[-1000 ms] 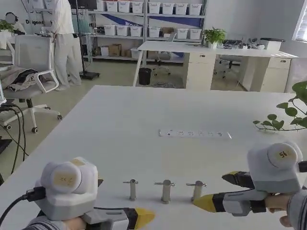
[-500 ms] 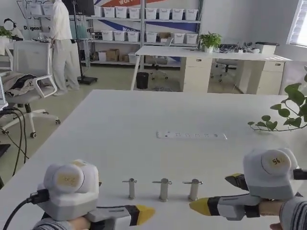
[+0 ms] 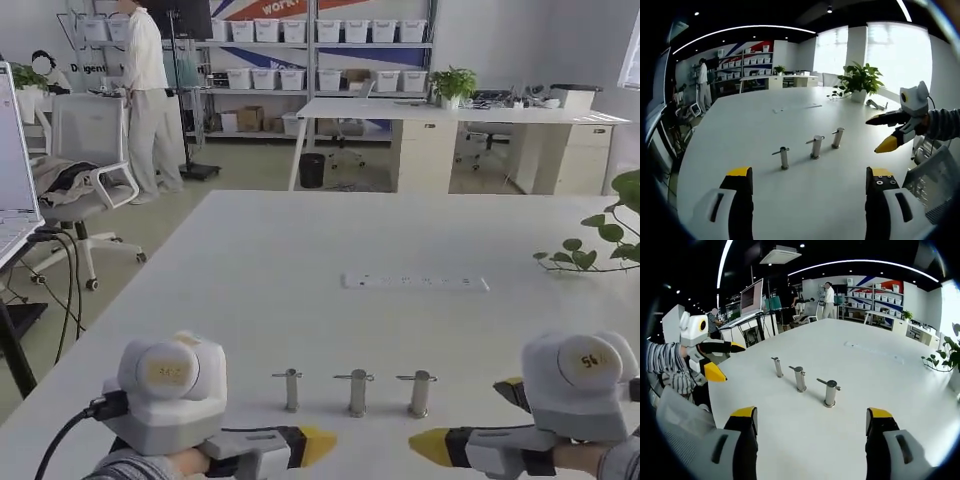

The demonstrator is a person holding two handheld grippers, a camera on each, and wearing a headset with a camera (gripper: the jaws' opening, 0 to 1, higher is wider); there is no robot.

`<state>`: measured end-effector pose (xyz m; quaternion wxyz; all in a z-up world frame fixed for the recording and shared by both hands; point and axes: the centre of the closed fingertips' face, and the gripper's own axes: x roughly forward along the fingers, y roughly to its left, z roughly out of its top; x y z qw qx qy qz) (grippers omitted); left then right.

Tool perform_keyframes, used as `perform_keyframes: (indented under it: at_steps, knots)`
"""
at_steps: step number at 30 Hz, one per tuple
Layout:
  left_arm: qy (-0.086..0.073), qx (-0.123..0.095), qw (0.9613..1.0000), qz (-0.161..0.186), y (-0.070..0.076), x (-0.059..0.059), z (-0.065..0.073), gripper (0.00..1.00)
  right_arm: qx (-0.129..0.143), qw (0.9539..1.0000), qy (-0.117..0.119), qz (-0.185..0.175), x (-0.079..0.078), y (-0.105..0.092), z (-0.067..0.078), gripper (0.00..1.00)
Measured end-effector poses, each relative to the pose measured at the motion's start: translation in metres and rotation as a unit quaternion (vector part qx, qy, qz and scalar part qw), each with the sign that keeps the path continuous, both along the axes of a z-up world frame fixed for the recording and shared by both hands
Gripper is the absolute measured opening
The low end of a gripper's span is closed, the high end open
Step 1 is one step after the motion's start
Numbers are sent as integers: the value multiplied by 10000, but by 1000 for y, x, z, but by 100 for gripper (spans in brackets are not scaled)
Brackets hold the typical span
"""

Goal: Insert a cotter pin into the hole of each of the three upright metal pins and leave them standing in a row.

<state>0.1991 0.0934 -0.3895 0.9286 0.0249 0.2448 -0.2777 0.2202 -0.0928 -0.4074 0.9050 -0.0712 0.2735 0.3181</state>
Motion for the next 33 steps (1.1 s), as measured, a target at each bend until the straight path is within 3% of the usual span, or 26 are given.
perform_keyframes:
  at_steps: [19,33]
  knots:
    - [35,-69,9999,-87,1,-1,-6,92,150,9997,47,-206,-6,-1,7,85]
    - [50,-94,9999,-111,1,-1,-6,92,219,9997,41,-118,-8,4,10,85]
